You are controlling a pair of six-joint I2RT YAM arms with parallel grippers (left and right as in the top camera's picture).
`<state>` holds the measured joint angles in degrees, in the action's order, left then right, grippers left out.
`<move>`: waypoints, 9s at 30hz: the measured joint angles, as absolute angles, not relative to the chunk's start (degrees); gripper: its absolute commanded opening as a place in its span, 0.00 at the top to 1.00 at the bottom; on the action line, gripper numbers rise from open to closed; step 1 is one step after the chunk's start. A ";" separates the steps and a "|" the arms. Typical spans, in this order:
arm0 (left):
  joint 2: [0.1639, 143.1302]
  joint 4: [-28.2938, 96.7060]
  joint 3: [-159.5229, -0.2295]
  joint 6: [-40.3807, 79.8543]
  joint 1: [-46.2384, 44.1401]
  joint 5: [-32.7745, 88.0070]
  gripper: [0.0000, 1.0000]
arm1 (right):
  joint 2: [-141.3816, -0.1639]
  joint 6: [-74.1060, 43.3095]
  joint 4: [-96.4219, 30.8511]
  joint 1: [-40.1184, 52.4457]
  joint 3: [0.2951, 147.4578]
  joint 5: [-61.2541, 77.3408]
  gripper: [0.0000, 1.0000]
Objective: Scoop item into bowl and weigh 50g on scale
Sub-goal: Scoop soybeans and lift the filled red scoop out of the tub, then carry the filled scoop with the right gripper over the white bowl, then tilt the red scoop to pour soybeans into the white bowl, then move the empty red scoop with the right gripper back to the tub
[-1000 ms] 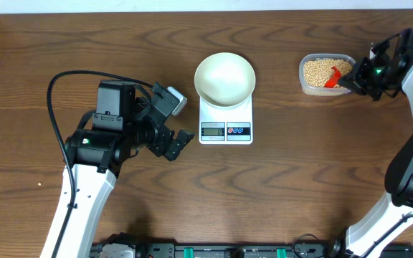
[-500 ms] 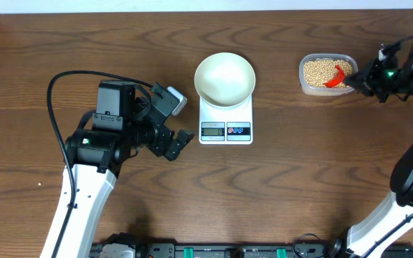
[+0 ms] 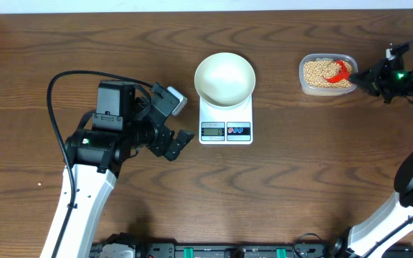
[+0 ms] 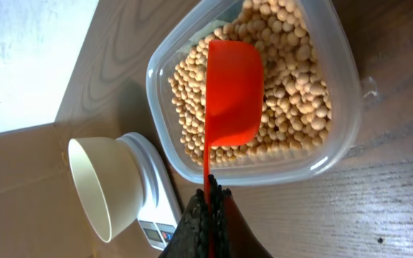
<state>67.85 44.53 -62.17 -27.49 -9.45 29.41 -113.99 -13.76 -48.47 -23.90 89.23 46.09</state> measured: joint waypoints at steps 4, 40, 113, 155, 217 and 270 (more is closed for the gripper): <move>67.85 44.53 -62.17 -27.49 -9.45 29.41 0.01 | -113.99 -12.49 -50.30 -24.93 89.21 47.33 0.99; 67.85 44.53 -62.17 -27.49 -9.45 29.39 0.02 | -113.99 -5.13 -53.98 -28.82 89.17 55.35 0.99; 67.85 44.53 -62.17 -27.49 -9.45 29.23 0.01 | -113.99 -6.37 -42.48 -20.34 89.06 74.83 0.99; 67.85 44.56 -62.17 -27.49 -9.45 29.23 0.01 | -113.99 -8.36 -36.05 10.74 89.06 50.50 0.99; 67.85 44.56 -62.17 -27.49 -9.45 29.23 0.01 | -102.26 20.12 -41.56 27.11 91.96 4.51 0.99; 67.85 44.56 -62.17 -27.49 -9.45 29.23 0.02 | -95.11 -1.50 -42.81 9.21 91.98 24.43 0.99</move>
<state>67.85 44.56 -62.17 -27.49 -9.45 29.23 -95.11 -1.50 -42.81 9.21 91.98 24.43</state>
